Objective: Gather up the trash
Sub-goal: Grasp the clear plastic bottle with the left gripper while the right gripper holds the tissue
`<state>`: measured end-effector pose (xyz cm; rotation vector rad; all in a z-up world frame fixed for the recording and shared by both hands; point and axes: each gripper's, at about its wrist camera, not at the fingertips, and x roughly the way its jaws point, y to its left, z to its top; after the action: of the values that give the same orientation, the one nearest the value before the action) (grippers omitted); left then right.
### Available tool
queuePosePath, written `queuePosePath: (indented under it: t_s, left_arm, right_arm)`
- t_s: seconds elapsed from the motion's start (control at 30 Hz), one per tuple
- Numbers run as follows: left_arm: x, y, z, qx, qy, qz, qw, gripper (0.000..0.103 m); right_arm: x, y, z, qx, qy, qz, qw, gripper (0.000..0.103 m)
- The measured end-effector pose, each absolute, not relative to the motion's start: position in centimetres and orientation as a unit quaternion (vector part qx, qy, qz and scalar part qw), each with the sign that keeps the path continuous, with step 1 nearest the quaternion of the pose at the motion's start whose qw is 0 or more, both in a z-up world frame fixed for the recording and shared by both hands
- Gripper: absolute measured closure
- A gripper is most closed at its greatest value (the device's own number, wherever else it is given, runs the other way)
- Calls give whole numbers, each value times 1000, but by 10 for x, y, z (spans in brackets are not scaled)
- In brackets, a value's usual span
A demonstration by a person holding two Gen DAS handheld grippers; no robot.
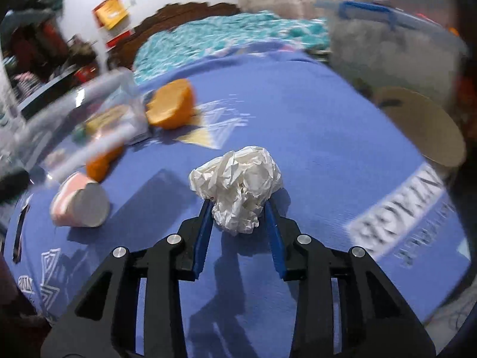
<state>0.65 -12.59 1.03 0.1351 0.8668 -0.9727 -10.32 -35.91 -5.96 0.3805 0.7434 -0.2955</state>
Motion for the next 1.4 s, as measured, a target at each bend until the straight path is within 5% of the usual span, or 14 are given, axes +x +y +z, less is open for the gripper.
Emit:
queuePosePath:
  t_s: [0.13, 0.2, 0.37, 0.73, 0.83, 0.93, 1.4]
  left_arm:
    - [2, -176, -20, 107, 426, -455, 775, 47]
    - [4, -194, -36, 125, 444, -442, 770, 48]
    - [0, -203, -38, 154, 427, -427, 782, 17]
    - [5, -214, -42, 202, 425, -382, 795, 20]
    - [1, -221, -43, 228, 407, -380, 798, 44]
    - [1, -232, -43, 240, 406, -388, 792, 44]
    - [-11, -334, -45, 264, 409, -446, 751, 44]
  right_arm:
    - [-130, -379, -63, 197, 351, -179, 898, 60]
    - [-139, -387, -65, 206, 346, -190, 895, 45]
    - [-153, -396, -67, 218, 329, -195, 898, 25]
    - [-136, -387, -69, 188, 324, -171, 911, 18]
    - [-132, -391, -72, 192, 327, -162, 911, 22]
    - [-127, -391, -74, 187, 338, -141, 911, 64]
    - [-166, -450, -80, 243, 294, -200, 902, 66]
